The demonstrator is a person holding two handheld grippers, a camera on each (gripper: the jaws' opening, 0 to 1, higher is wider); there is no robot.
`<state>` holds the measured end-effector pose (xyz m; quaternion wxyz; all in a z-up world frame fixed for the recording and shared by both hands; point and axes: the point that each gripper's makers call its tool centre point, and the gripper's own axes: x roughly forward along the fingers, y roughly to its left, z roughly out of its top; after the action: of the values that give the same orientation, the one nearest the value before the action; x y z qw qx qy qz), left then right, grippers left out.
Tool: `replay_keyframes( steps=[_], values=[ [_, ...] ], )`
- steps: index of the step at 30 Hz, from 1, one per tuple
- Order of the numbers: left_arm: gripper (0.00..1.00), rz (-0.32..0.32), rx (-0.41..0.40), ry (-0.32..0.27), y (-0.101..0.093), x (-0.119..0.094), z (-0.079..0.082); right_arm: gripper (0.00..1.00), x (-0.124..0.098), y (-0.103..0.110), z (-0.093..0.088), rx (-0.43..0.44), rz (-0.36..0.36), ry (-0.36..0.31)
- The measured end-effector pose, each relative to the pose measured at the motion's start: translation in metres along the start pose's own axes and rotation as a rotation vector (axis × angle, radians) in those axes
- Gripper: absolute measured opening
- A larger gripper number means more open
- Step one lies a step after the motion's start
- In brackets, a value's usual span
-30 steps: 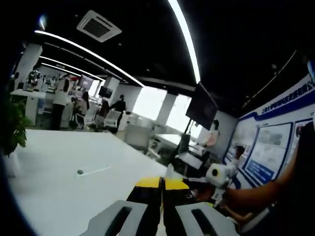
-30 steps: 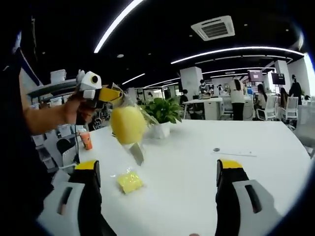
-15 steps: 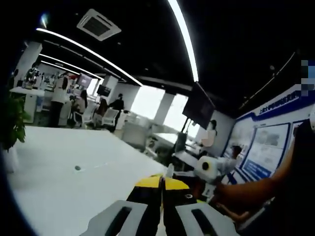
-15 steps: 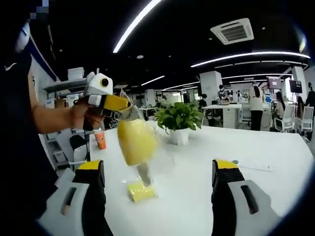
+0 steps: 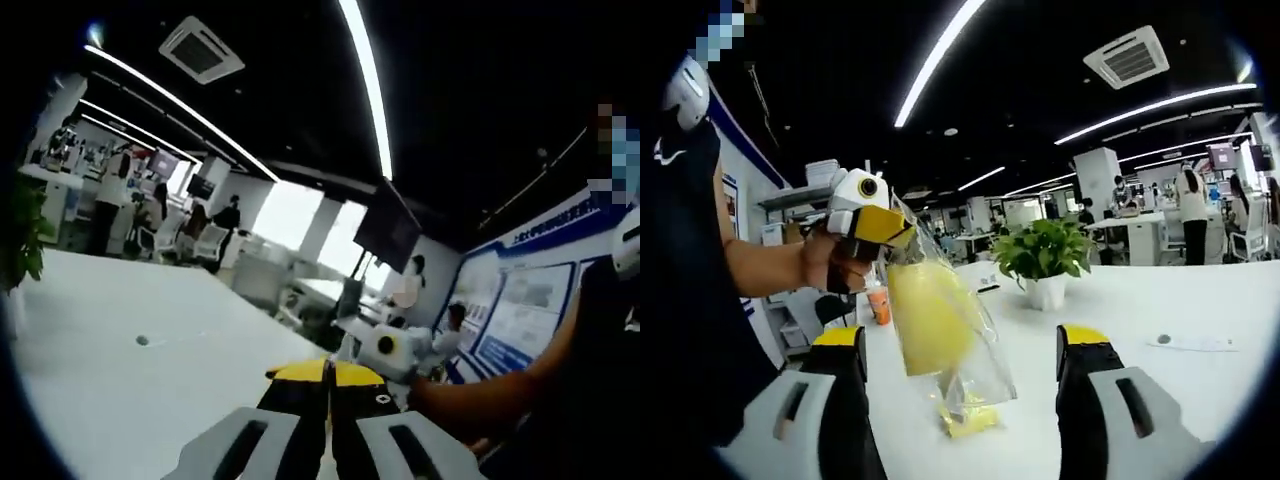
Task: Compare the silicone blocks by pressing each to a similar depth, holding the contact briefly, and releasing to observe deformation and rebound differences across the visible hardness samples.
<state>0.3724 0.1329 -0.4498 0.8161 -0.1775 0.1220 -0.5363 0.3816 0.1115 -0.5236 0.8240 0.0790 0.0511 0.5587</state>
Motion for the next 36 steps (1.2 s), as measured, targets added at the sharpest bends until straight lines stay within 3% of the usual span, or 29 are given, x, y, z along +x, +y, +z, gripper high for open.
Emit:
replay_keyframes(
  steps=[6, 14, 22, 36],
  values=[
    [0.00, 0.002, 0.002, 0.006, 0.000, -0.002, -0.003, 0.57, 0.007, 0.012, -0.001, 0.025, 0.045, -0.022],
    [0.00, -0.013, -0.002, -0.001, -0.006, -0.002, 0.000, 0.49, 0.010, 0.017, 0.000, 0.040, 0.058, -0.030],
    [0.00, -0.014, -0.021, -0.016, -0.003, -0.003, 0.002, 0.30, 0.008, 0.022, 0.006, 0.074, 0.088, -0.058],
    [0.00, -0.009, -0.030, -0.022, -0.001, -0.004, 0.000, 0.23, 0.008, 0.027, 0.004, 0.102, 0.101, -0.022]
  ],
)
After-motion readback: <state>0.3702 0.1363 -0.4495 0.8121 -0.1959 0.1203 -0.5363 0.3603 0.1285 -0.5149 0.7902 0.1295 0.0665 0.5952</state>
